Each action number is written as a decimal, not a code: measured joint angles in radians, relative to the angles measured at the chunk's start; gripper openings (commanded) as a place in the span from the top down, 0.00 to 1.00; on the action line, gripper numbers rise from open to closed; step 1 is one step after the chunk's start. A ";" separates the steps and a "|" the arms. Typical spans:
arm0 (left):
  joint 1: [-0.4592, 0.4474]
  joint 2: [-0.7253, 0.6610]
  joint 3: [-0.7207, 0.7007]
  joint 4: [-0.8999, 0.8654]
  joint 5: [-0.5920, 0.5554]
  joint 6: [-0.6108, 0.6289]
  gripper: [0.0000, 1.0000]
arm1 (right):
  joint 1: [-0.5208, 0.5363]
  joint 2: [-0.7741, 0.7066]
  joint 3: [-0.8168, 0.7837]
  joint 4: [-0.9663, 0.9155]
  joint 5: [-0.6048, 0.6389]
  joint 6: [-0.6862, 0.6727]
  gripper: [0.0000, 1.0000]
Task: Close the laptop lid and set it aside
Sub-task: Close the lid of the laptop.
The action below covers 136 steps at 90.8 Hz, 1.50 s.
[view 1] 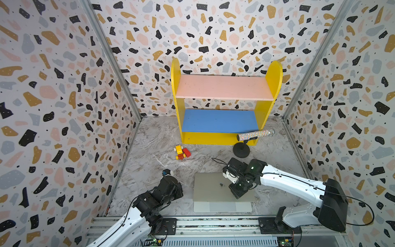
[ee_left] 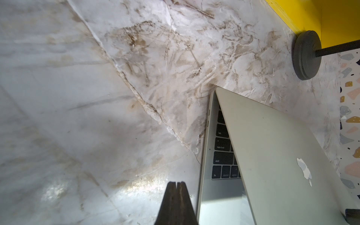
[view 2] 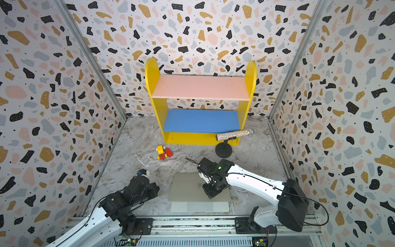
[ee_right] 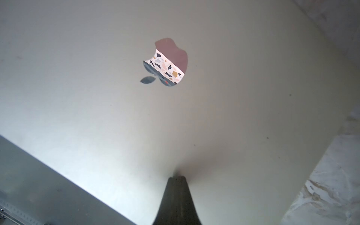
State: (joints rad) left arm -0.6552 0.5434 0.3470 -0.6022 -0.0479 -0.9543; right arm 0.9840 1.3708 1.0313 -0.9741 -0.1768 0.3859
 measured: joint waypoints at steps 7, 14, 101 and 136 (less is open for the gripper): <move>0.000 0.000 0.000 0.000 0.000 0.000 1.00 | 0.000 0.000 -0.003 0.003 -0.002 0.000 1.00; 0.000 0.000 0.000 0.000 0.000 0.000 1.00 | 0.000 0.000 -0.008 0.007 -0.004 0.000 1.00; 0.000 0.000 0.000 0.000 0.000 0.000 1.00 | 0.004 0.072 -0.069 0.069 -0.037 -0.002 1.00; 0.000 0.000 0.011 -0.002 0.000 0.001 1.00 | 0.005 0.110 -0.083 0.091 -0.044 -0.005 1.00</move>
State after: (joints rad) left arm -0.6552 0.5434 0.3584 -0.6037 -0.0475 -0.9535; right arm 0.9886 1.4811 0.9482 -0.8829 -0.2211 0.3813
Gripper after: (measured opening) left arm 0.044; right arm 0.035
